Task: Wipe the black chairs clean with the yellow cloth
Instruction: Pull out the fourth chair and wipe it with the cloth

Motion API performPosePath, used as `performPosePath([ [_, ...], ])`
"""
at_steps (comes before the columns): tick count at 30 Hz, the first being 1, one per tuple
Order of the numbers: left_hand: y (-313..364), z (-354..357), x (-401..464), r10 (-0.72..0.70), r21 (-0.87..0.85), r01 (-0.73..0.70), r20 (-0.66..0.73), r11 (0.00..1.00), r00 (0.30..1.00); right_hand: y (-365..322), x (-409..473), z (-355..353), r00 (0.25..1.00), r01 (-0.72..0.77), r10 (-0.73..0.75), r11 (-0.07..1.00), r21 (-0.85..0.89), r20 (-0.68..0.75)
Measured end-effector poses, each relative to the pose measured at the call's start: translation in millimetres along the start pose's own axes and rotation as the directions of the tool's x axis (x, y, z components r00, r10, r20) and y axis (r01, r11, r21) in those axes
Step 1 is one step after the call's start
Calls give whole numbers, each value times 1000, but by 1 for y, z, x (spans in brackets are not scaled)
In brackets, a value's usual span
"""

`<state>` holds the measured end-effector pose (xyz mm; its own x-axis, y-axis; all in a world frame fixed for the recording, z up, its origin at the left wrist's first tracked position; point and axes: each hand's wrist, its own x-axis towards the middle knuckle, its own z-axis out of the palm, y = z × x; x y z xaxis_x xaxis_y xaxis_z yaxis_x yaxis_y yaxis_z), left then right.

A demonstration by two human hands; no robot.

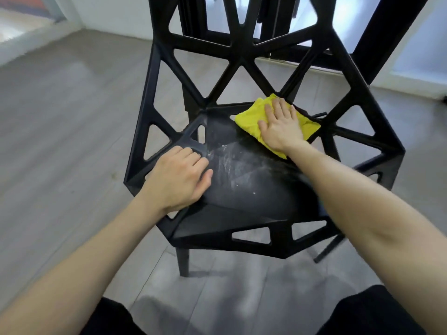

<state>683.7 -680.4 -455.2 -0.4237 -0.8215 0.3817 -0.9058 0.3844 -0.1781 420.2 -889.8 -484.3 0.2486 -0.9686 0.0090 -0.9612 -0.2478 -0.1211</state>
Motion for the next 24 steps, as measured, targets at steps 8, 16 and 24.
performPosePath([
  [8, -3, 8, 1, -3, 1, 3, -2, 1000, 1000, 18, -90, -25, 883, 339, -298, 939, -55, 363],
  [16, -8, 5, 5, -9, -35, 10, 16, 999, 1000, -5, -109, -17, 960, 229, -233, 973, 40, 158],
  [24, -79, -22, -14, 85, 97, -95, 109, 991, 990, 33, -124, -28, 969, 149, -122, 983, -112, 215],
])
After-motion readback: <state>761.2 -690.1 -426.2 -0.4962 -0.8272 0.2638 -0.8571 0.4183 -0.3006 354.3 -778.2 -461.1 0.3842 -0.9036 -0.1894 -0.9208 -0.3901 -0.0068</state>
